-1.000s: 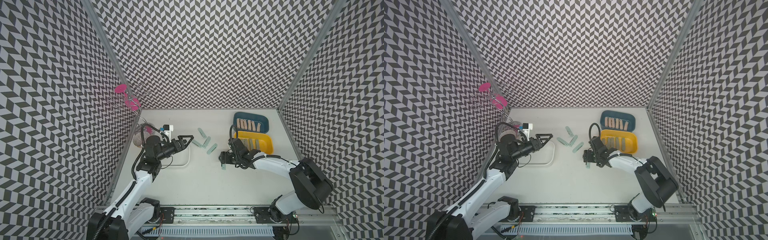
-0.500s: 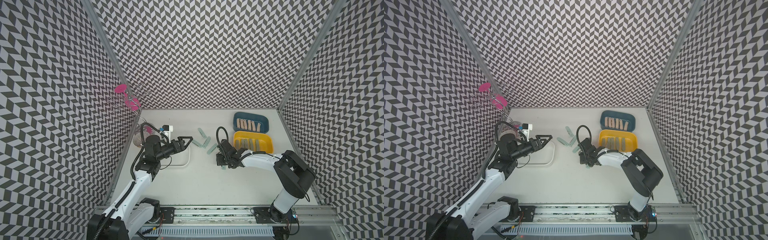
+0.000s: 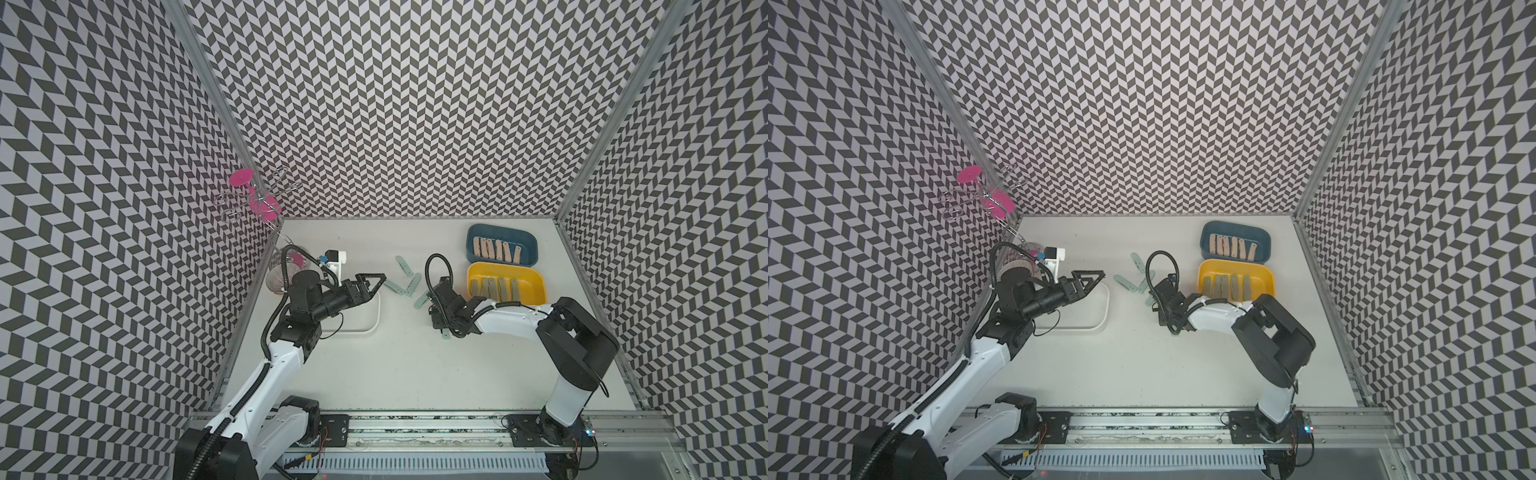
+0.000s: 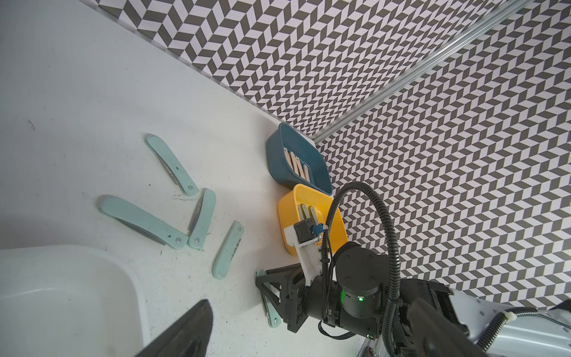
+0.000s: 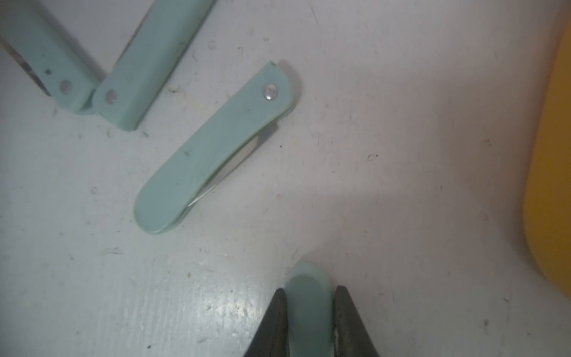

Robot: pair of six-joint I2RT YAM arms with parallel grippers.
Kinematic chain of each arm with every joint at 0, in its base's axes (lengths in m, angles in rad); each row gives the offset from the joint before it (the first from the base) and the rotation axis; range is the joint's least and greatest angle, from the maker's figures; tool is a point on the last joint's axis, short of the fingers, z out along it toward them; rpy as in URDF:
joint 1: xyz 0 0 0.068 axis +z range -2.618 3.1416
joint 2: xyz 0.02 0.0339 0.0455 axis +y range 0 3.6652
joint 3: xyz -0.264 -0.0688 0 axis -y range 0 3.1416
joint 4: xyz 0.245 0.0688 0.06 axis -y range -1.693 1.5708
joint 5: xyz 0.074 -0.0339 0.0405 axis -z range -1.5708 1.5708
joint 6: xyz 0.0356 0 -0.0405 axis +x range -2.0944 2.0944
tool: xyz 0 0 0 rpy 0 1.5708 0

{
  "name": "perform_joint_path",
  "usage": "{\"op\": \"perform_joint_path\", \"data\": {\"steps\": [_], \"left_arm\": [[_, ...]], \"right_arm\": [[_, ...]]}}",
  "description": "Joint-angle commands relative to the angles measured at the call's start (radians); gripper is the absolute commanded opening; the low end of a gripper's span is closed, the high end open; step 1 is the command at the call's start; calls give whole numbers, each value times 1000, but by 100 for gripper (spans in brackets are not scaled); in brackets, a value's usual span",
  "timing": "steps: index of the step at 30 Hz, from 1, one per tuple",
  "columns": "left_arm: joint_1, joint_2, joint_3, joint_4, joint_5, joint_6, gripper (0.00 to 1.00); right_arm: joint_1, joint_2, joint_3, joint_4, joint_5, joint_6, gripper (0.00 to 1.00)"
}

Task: Place the fruit knives into the storage box by color
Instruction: Pick up the fruit knife from the center of the board.

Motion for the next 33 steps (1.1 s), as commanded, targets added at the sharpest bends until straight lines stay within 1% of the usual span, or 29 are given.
{"op": "perform_joint_path", "data": {"steps": [1, 3, 6, 13, 20, 26, 33], "left_arm": [[8, -6, -3, -4, -10, 13, 100], [8, -3, -2, -5, -12, 16, 100], [9, 0, 1, -10, -20, 23, 100], [18, 7, 11, -23, -36, 34, 100], [58, 19, 19, -29, -33, 41, 100], [121, 35, 29, -28, -16, 53, 100], [222, 69, 61, -19, 2, 62, 100]], "right_arm": [[13, 43, -5, -35, -15, 6, 18], [13, 35, -5, -32, -18, 8, 15], [13, 13, 0, -32, -18, 13, 14], [13, -51, 24, -35, -31, 24, 14], [13, -117, 74, -38, -70, 36, 13], [16, -149, 174, -54, -126, 36, 14], [46, -101, 362, -65, -182, 45, 14]]}}
